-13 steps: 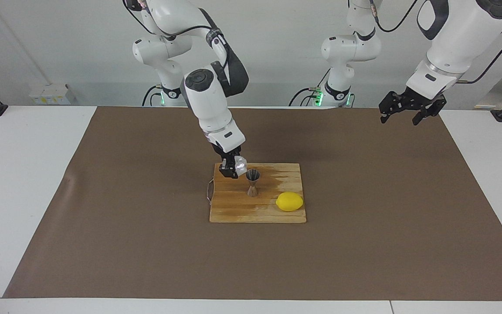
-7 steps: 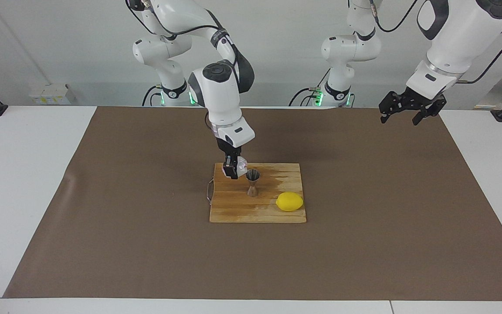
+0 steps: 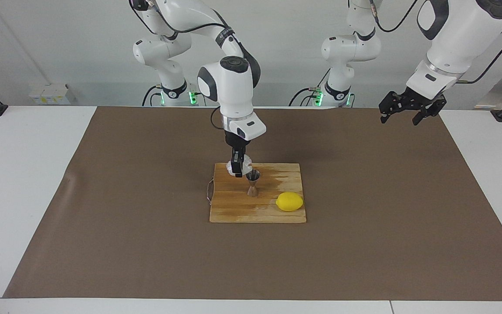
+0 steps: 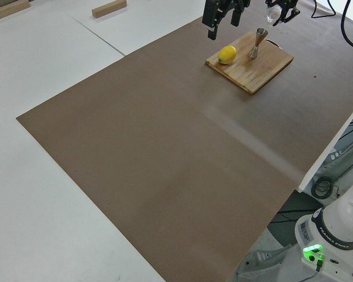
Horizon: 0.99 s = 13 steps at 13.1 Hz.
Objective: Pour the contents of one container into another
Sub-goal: 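Tilt the white cup with the right gripper above the metal cup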
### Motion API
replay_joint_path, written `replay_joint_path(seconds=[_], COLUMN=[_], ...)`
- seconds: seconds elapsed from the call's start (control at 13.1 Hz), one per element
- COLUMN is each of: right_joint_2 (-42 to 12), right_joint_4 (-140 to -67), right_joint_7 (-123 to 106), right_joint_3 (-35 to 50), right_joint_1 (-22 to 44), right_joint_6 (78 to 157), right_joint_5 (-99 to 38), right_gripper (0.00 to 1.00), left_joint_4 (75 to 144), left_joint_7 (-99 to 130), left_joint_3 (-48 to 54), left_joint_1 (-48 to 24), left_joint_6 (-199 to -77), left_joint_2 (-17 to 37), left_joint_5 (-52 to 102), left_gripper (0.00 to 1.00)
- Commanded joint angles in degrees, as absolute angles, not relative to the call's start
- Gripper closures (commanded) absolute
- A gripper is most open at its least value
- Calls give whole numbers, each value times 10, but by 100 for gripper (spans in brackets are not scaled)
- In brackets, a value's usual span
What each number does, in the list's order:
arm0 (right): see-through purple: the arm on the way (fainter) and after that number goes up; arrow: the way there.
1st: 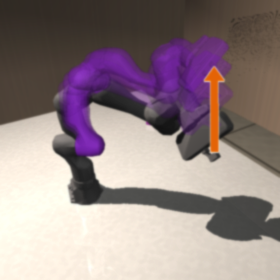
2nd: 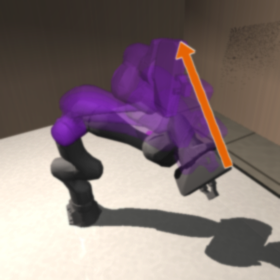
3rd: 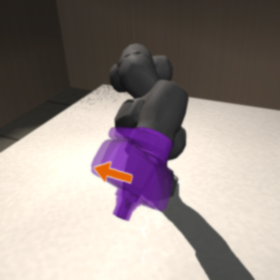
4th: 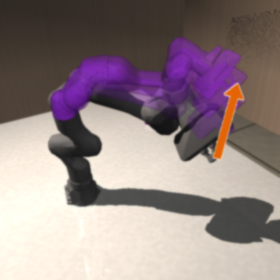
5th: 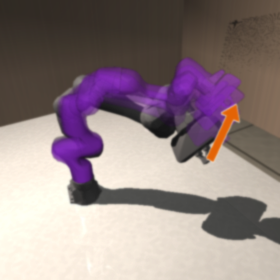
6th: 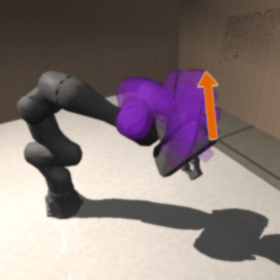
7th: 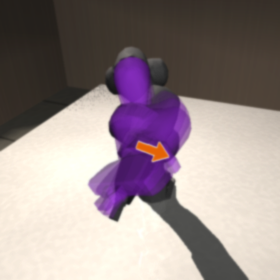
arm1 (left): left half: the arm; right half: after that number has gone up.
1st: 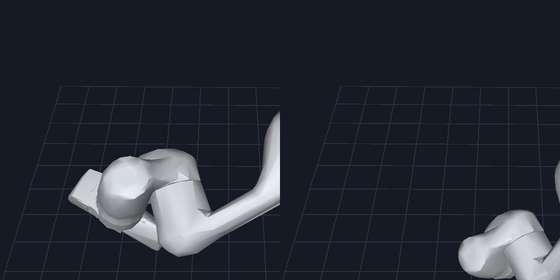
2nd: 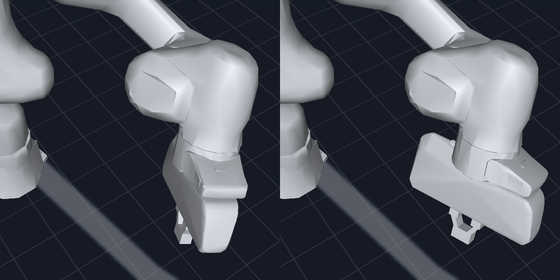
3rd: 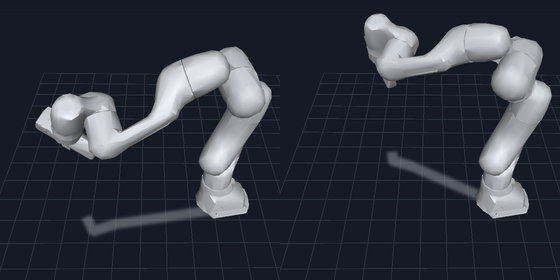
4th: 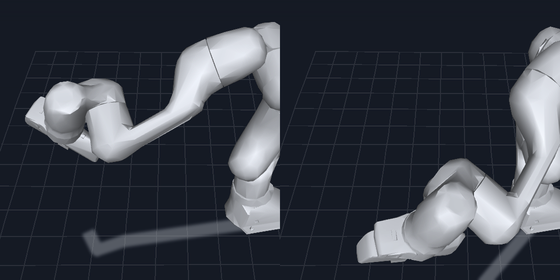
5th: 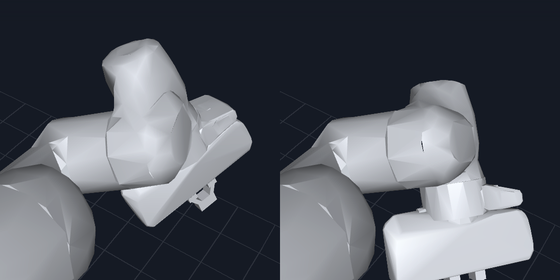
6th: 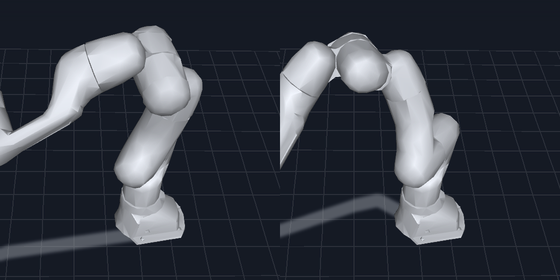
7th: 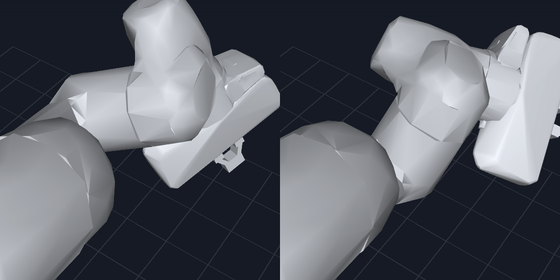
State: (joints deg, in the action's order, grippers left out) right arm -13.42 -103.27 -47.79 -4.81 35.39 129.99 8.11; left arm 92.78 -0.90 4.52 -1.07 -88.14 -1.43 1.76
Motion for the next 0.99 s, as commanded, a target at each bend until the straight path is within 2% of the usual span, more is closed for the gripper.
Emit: replay_joint_path(seconds=[0.0,0.92], right_joint_2=[-139,-140], right_joint_4=[-1024,-1036], right_joint_7=[-461,-471], right_joint_3=[-48,-46], right_joint_1=[353,336], right_joint_6=[1301,1339], right_joint_5=[98,65], right_gripper=[93,93], left_joint_4=[948,948], left_joint_7=[-11,-11], left_joint_3=[52,53], left_joint_1=[-3,-3], left_joint_6=[-885,-885], left_joint_2=[-33,-33], left_joint_5=[10,9], left_gripper=[0,0])
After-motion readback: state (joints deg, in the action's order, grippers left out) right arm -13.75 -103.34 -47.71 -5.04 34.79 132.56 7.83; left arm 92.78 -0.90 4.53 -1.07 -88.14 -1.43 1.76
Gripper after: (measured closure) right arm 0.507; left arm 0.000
